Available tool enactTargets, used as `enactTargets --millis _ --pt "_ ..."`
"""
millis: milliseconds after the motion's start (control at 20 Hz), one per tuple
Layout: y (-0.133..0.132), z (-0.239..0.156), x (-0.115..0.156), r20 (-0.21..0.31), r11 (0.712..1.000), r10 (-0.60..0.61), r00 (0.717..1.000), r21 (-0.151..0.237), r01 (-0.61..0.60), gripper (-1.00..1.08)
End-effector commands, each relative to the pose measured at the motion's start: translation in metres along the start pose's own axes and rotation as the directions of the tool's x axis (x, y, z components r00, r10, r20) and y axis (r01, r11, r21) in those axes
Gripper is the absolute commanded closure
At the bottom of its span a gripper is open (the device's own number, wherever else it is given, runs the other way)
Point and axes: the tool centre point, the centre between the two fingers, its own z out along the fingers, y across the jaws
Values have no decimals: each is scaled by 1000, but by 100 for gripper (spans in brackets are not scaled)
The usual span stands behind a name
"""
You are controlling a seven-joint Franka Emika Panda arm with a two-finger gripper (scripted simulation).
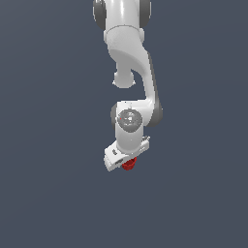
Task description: Pick up the object and move it to a goal position.
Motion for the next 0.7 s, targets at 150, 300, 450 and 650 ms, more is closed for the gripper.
enactTargets --millis 150,300,450,650 --pt "24 -27 -25 -3 1000 1 1000 -2 -1 108" --pt "38 -41 -40 -3 1000 1 1000 -2 -1 108" --pt "48 -52 -50 -3 1000 1 1000 -2 -1 108" --pt "55 -59 -56 -3 1000 1 1000 -2 -1 108"
